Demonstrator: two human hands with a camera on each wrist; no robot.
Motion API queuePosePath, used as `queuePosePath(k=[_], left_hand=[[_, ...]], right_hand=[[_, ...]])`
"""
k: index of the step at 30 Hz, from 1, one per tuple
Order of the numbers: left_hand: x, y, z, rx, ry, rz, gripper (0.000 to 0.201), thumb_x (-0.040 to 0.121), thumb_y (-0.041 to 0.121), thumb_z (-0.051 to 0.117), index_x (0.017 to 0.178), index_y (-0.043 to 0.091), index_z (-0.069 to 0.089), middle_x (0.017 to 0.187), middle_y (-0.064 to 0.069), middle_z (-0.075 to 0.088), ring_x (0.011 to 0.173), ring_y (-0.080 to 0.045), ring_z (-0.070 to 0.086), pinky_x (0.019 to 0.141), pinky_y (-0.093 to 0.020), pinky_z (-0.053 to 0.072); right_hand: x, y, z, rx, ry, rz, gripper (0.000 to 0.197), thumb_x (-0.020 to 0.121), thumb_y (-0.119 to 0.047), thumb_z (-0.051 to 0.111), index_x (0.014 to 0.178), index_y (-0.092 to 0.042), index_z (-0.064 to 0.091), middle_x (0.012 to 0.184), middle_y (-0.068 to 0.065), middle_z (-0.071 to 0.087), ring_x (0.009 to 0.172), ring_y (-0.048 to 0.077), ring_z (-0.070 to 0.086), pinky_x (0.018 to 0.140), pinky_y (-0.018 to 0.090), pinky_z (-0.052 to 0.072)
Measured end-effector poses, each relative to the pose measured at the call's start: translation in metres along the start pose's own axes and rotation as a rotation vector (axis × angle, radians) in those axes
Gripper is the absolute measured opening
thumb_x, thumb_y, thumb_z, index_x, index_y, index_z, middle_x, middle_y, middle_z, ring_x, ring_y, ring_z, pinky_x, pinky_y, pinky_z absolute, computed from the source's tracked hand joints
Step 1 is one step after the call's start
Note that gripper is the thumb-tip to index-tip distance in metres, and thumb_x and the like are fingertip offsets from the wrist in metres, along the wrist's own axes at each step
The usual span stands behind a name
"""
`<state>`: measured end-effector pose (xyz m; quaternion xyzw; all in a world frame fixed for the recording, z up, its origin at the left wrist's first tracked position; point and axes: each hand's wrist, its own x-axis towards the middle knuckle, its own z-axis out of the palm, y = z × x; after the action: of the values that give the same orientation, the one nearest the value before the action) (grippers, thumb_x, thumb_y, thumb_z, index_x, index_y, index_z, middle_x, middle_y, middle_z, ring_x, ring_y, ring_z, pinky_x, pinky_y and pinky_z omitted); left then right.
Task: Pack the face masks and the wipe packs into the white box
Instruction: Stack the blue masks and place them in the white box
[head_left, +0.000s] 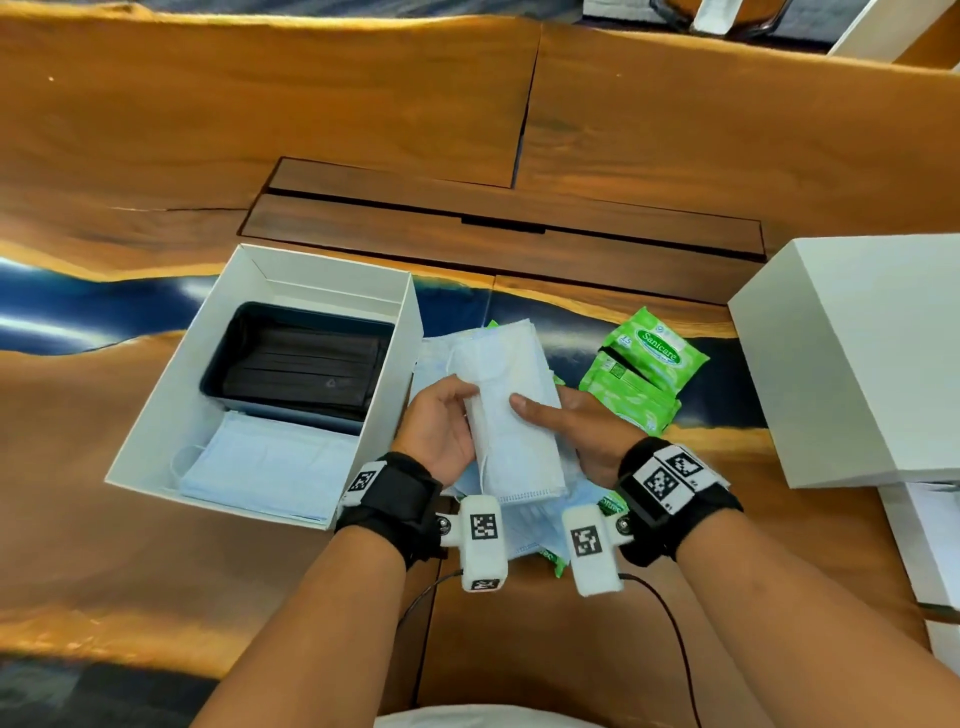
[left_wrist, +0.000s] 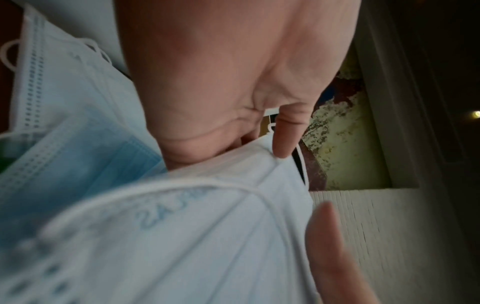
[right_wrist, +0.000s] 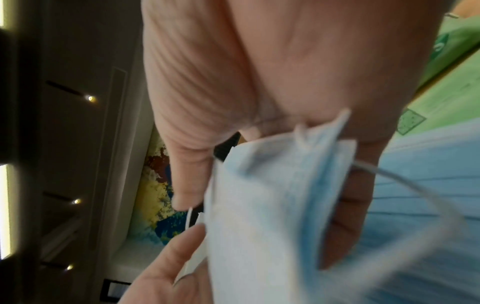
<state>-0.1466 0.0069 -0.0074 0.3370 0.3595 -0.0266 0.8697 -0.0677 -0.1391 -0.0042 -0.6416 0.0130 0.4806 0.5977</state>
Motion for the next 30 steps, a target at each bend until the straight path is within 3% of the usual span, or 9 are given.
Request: queuePosePath(k=[2,6,11,14,19,21,24,27,30], left_hand=[[0.003,-0.002,0.003,0.076,0.056,-0.009,0.036,0.093,0.013,0.046,0.126,0.005,0.059,0.124,-0.019,0.065,0.114,-0.036,0.061,0.103,-0.055,0.045],[0.005,-0.016,0.017,0.212,0.113,0.017,0.032,0.095,0.011,0.047,0.126,0.006,0.056,0.117,-0.020,0.067,0.104,-0.034,0.065,0.094,-0.051,0.052],[0.011,-0.018,0.005,0.592,0.273,0.002,0.028,0.091,0.015,0.053,0.119,0.014,0.051,0.102,-0.010,0.060,0.088,-0.023,0.061,0.063,-0.035,0.053],[0.014,-0.018,-0.014,0.706,0.408,-0.001,0.022,0.088,0.011,0.055,0.109,0.018,0.055,0.100,-0.012,0.062,0.093,-0.030,0.065,0.055,-0.033,0.053],[0.011,-0.029,-0.014,0.690,0.428,-0.054,0.018,0.086,0.009,0.057,0.100,0.019,0.056,0.085,-0.012,0.063,0.085,-0.031,0.069,0.065,-0.044,0.059],[0.011,-0.031,-0.012,0.665,0.440,-0.055,0.023,0.084,0.010,0.058,0.105,0.019,0.055,0.085,-0.011,0.061,0.080,-0.030,0.067,0.062,-0.041,0.057],[0.010,-0.032,-0.011,0.628,0.449,-0.054,0.027,0.081,0.012,0.061,0.106,0.019,0.053,0.092,-0.014,0.061,0.082,-0.031,0.067,0.063,-0.040,0.055],[0.006,-0.033,-0.007,0.572,0.441,-0.040,0.028,0.084,0.009,0.064,0.108,0.016,0.052,0.108,-0.015,0.062,0.099,-0.034,0.066,0.075,-0.045,0.058],[0.006,-0.035,-0.007,0.502,0.427,-0.008,0.029,0.084,0.001,0.065,0.107,0.013,0.052,0.114,-0.016,0.061,0.105,-0.034,0.064,0.083,-0.050,0.057]], right_hand=[[-0.003,-0.001,0.003,0.021,-0.051,-0.044,0.025,0.088,-0.009,0.065,0.114,-0.011,0.063,0.109,0.007,0.072,0.095,0.020,0.069,0.081,0.031,0.058],[-0.003,-0.002,0.003,-0.210,-0.040,-0.086,0.029,0.092,0.000,0.059,0.117,-0.014,0.058,0.112,0.008,0.068,0.099,0.023,0.066,0.087,0.035,0.056],[0.002,-0.014,-0.043,-0.594,0.349,-0.102,0.022,0.080,0.002,0.062,0.101,-0.003,0.063,0.106,0.018,0.068,0.099,0.036,0.065,0.089,0.048,0.052],[-0.009,-0.021,-0.070,-0.502,0.358,-0.025,0.022,0.083,0.006,0.059,0.096,-0.011,0.065,0.099,0.016,0.069,0.093,0.034,0.066,0.087,0.047,0.053],[-0.006,-0.003,-0.055,-0.398,0.109,0.045,0.021,0.087,0.011,0.055,0.102,-0.001,0.062,0.104,0.017,0.064,0.093,0.028,0.059,0.082,0.040,0.050],[0.008,0.010,-0.047,-0.639,0.152,0.009,0.017,0.086,-0.004,0.066,0.102,-0.007,0.061,0.103,0.011,0.060,0.094,0.024,0.056,0.080,0.038,0.047],[0.019,0.023,-0.036,-0.986,0.232,-0.017,0.050,0.081,-0.026,0.075,0.121,-0.006,0.053,0.115,0.008,0.057,0.103,0.024,0.055,0.084,0.031,0.044],[0.021,0.029,-0.026,-0.994,0.227,0.006,0.070,0.075,-0.034,0.080,0.130,-0.008,0.046,0.123,0.007,0.057,0.111,0.025,0.057,0.088,0.029,0.044],[0.024,0.031,-0.022,-0.978,0.248,-0.003,0.063,0.070,-0.035,0.083,0.118,-0.011,0.050,0.114,0.006,0.061,0.100,0.021,0.059,0.081,0.030,0.047]])
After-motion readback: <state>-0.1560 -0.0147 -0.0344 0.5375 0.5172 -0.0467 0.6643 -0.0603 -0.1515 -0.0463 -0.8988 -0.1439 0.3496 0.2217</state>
